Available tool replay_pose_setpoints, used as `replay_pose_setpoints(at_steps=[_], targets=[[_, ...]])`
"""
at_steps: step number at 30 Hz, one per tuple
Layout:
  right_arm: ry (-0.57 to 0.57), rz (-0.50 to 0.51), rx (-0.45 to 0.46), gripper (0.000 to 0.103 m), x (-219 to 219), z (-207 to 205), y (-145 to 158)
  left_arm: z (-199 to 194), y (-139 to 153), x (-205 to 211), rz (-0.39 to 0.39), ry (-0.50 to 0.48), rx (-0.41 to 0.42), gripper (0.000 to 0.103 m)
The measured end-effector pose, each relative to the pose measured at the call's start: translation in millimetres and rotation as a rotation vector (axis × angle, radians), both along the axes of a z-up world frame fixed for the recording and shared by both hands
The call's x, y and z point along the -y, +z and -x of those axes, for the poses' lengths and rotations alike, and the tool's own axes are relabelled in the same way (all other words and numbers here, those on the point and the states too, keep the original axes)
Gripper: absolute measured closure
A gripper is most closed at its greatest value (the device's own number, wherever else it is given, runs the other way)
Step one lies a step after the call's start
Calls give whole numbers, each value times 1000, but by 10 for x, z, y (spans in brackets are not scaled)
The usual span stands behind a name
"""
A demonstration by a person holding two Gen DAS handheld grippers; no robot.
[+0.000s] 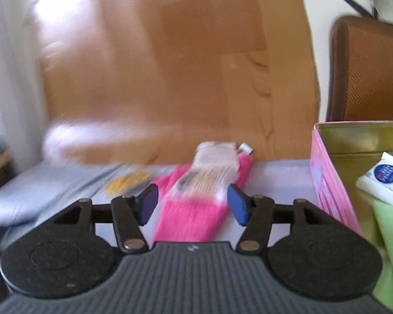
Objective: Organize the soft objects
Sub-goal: 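Move both grippers toward the rainbow candle card on the sheet, then grasp the rainbow candle card with the left gripper and lift it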
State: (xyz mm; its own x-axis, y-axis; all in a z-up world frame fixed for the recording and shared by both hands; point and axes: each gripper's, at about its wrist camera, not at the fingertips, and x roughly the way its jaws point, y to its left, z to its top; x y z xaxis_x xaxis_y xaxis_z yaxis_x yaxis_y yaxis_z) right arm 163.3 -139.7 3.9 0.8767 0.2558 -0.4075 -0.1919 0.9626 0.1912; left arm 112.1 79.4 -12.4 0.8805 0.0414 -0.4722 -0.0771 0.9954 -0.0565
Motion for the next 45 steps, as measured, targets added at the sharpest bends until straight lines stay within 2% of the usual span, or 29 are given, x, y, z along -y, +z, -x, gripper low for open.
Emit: replay_pose_setpoints(at_steps=[2,3,4,6,8,9,11,12,13,14,16,17,18,19,23,28,33,36,38,39,41,42,43,45], targets=[[-81,-46,-31,41,-36,-409,82,19,9,71,-31,-24,18,3],[-101,-43,-63,36,-66,-590,98,10,11,64,-27,-28,18,3],[-106,-44,-112,29,-103,-797,84,-11,11,44,-8,-30,11,3],[-78,-38,-219,26,-165,-1166,2,-44,15,-73,40,-30,0,3],[-65,21,-264,22,-254,-1390,-84,-51,-2,-162,79,-26,-4,3],[-41,68,-283,17,-323,-1484,-128,-67,-4,-187,93,-24,-8,3],[-6,196,-321,16,-498,-1616,-226,-142,-30,-225,113,-19,-31,3],[-5,261,-326,20,-571,-1659,-276,-144,-39,-239,120,-18,-41,3],[-3,311,-328,41,-618,-1705,-322,-158,-46,-257,131,-15,-51,3],[-8,329,-334,50,-621,-1723,-353,-163,-55,-276,143,-11,-59,3],[-33,270,-325,66,-513,-1723,-307,-178,-61,-335,175,-4,-72,3],[-45,220,-315,68,-428,-1698,-257,-183,-70,-364,193,2,-77,3],[-57,184,-290,78,-350,-1657,-197,-188,-76,-396,213,6,-83,3],[-78,153,-254,86,-265,-1589,-120,-193,-84,-428,232,12,-89,3],[-71,43,-161,86,-33,-1185,151,-182,-91,-507,282,24,-95,3],[121,-105,-131,86,127,-142,302,-145,-78,-577,325,7,-70,2],[294,-180,-222,86,318,991,-53,-106,-71,-647,407,-54,-47,2],[295,-307,-317,86,616,1453,-326,-67,-45,-566,380,-97,-29,2],[271,-364,-366,85,743,1648,-434,-35,-25,-436,318,-143,-24,2],[248,-368,-375,81,863,1753,-457,-15,-19,-351,279,-167,-23,2],[189,-345,-360,65,1046,1928,-448,19,-12,-187,205,-212,-33,2],[160,-308,-331,48,1123,2029,-404,53,-11,-94,178,-230,-49,2],[137,-268,-289,41,1163,2135,-353,87,-18,-30,181,-247,-75,2],[120,-177,-214,38,1204,2338,-312,215,-14,108,237,-297,-137,2]])
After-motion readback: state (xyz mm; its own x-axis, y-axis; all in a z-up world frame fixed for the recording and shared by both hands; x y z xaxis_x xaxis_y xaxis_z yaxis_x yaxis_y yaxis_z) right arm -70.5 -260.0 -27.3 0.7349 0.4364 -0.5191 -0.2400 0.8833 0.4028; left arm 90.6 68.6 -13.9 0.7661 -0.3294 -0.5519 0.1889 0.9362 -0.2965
